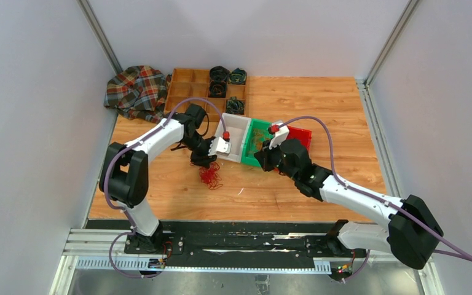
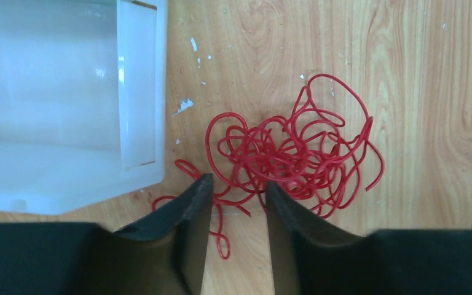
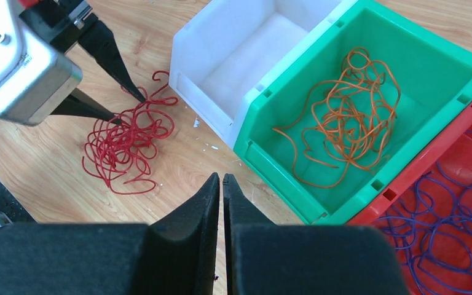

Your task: Untangle the cables

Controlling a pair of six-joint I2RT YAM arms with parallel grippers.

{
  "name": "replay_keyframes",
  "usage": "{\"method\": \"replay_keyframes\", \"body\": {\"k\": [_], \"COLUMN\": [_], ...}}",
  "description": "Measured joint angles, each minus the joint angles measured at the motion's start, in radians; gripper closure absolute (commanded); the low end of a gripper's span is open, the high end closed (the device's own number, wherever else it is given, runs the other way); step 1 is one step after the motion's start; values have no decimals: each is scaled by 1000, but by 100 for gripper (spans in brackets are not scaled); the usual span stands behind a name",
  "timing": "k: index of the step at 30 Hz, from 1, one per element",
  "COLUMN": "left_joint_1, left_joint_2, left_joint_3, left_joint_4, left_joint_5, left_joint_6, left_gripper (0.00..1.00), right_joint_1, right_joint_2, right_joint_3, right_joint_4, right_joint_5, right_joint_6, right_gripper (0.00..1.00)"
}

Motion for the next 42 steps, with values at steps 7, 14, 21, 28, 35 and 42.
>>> {"method": "replay_keyframes", "body": {"k": [7, 14, 21, 28, 35, 42], "left_joint_1": [0, 0, 0, 0, 0, 0], "left_joint_2": [-53, -298, -525, -616, -623, -625], "left_joint_3": [-36, -87, -89, -58, -22, 36], "left_joint_4": [-3, -8, -16, -63, -119, -191], "left_joint_5": [14, -12, -42, -20, 3, 51], "left_joint_6": [-43, -195, -388, -512, -548, -542], "left_gripper": [99, 99, 99, 100, 100, 100], "right_joint_1": [2, 90, 225, 324, 346, 372], "right_joint_2": [17, 87, 183, 256, 306, 311], "right_joint_3": [17, 85, 177, 211, 238, 238], "right_joint_4": [13, 49, 160, 282, 342, 369], "right_joint_5": [-1, -18, -40, -21, 54, 313], "right_joint_6": [5, -1, -24, -48, -60, -83], "right_gripper": [93, 58, 49, 49, 58, 72]}}
